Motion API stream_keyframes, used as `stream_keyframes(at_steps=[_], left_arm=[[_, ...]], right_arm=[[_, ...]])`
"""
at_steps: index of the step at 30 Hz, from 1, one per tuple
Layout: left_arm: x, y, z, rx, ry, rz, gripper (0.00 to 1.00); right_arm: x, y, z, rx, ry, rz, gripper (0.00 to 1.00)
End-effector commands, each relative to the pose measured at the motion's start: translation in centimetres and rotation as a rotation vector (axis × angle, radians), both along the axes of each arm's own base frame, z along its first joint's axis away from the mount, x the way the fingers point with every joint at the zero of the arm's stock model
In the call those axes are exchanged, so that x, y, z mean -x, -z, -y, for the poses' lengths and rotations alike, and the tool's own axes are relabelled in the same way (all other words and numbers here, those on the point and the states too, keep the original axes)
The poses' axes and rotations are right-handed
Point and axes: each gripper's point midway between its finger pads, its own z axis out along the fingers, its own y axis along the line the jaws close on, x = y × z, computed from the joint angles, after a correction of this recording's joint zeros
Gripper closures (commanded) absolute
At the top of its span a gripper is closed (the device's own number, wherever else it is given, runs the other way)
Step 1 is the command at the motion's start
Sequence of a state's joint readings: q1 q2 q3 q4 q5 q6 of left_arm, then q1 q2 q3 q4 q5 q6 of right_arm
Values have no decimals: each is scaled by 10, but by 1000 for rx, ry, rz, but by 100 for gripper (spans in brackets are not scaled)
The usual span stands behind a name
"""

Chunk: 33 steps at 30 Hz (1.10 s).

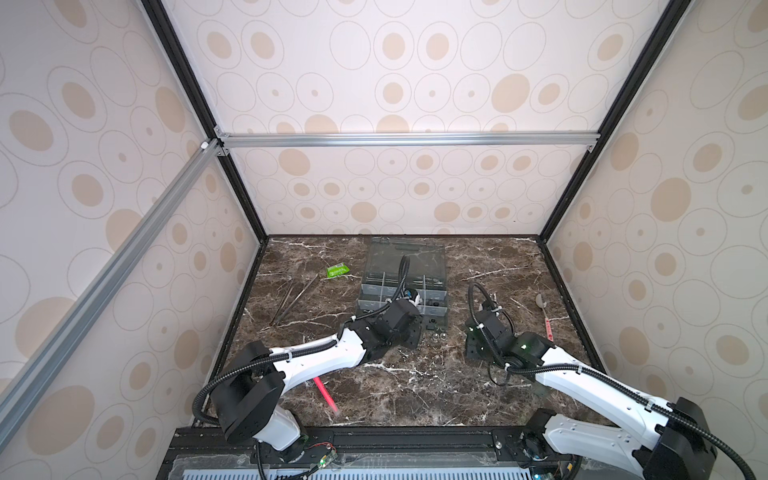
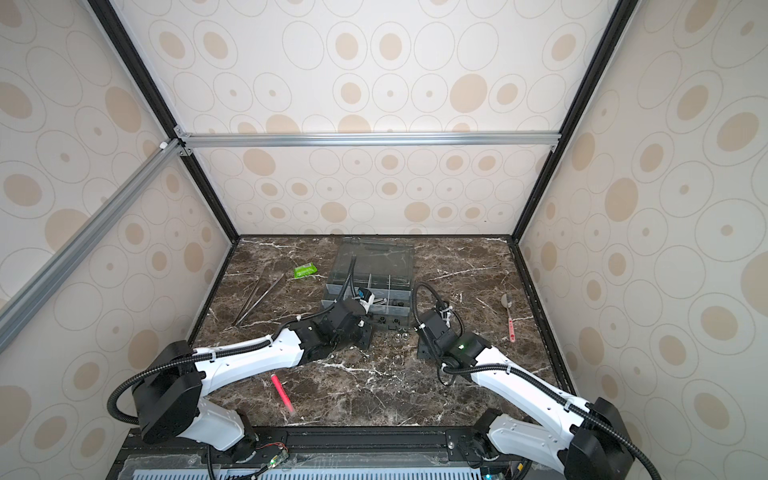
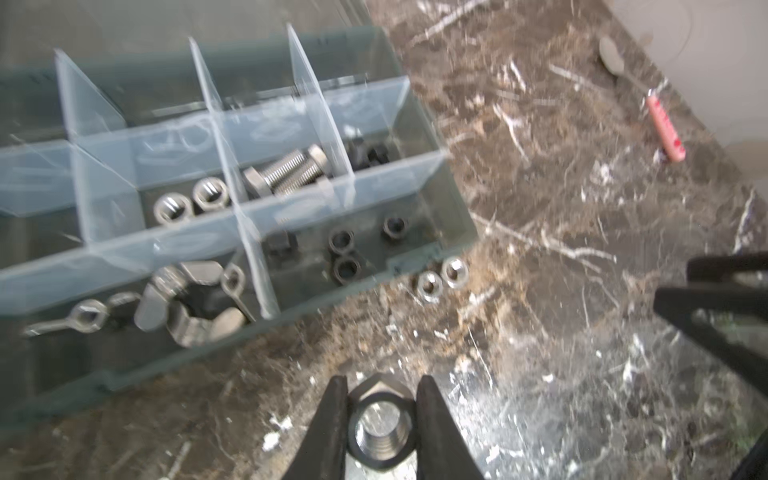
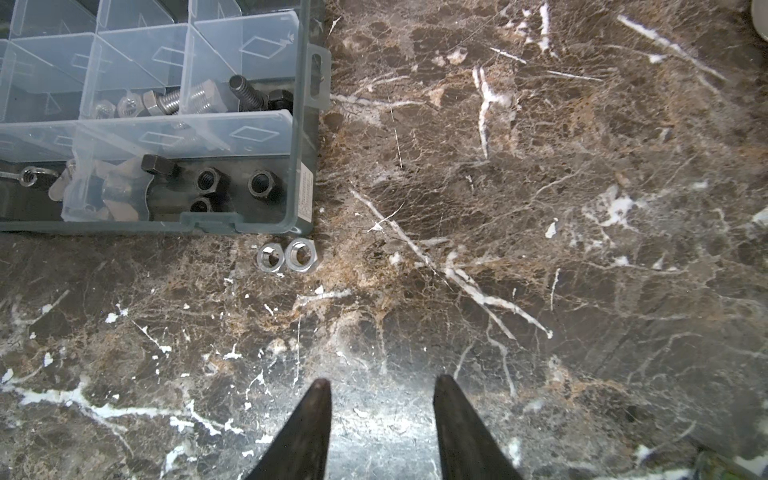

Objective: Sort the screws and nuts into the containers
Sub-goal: 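Carry the silver nut with the left gripper over the nut compartment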

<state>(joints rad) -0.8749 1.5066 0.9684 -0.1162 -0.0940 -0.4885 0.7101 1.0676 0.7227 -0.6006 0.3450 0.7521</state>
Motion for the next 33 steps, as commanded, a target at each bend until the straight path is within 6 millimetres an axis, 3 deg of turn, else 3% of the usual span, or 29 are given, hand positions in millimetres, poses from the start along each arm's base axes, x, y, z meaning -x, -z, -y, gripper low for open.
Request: stream_keyframes(at_steps=[1,10,16,22,29,33], left_arm=[[-31,-26,-12,1,-34,57,79],[-99,-21,-43,-1,-135,57,79],[-125,-3,-49,-15,-152,16,80],[-143,16,-56,-34,-175,-18,80],[-151,30,-59,-44,-185,-46,78],[-152,32,-60,-37,-194,-56,69]], right_arm=[[1,-4,8,13,25,8,56],[3,-9,11,5,42,21,56],[5,-11,15,6,50,22,56],[6,-17,17,8,53,33,56],[7,-18,19,8,58,36,56],[9,-17,22,7,64,38,56]])
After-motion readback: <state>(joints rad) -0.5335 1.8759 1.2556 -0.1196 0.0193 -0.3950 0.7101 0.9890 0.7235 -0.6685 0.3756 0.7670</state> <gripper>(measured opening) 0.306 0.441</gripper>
